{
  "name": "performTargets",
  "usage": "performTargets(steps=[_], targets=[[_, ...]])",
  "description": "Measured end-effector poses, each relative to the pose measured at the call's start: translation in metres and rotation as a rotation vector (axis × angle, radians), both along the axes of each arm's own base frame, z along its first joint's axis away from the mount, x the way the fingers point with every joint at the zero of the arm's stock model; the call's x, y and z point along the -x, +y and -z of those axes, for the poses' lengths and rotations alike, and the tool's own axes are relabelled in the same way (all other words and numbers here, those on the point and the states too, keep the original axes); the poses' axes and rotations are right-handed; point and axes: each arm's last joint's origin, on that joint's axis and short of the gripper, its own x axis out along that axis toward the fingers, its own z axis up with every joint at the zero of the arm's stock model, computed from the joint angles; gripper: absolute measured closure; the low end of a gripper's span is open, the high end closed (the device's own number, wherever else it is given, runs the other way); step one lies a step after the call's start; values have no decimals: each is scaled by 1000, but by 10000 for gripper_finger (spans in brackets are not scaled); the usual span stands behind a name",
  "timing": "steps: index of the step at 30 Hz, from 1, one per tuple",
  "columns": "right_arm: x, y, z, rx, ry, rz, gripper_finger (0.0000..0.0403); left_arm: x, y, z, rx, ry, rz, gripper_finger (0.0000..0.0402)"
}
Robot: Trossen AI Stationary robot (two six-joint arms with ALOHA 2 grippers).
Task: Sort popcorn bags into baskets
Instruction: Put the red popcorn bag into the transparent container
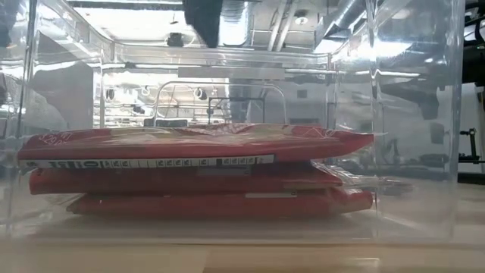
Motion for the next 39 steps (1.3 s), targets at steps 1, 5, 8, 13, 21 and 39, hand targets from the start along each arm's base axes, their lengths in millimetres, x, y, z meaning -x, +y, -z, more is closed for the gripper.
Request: performTargets(steps=[1, 5, 8, 13, 21, 39], targets=[[0, 0, 0, 1, 1, -1, 148, 4, 14, 1, -1, 24, -19, 178], [0, 0, 0, 33, 17, -1, 148, 19, 68, 16, 38, 89, -100, 131], [0, 0, 0, 56, 28, -1, 148, 38, 105, 30, 58, 159, -151, 110], [0, 0, 0, 85, 42, 1, 148, 68, 151, 61, 93, 267, -173, 105], [0, -1, 0, 87, 45, 28, 148, 104, 179, 135, 199, 370, -171, 105], [6, -8, 0, 45, 33, 343, 148, 130, 177, 235, -18, 354, 11, 111]])
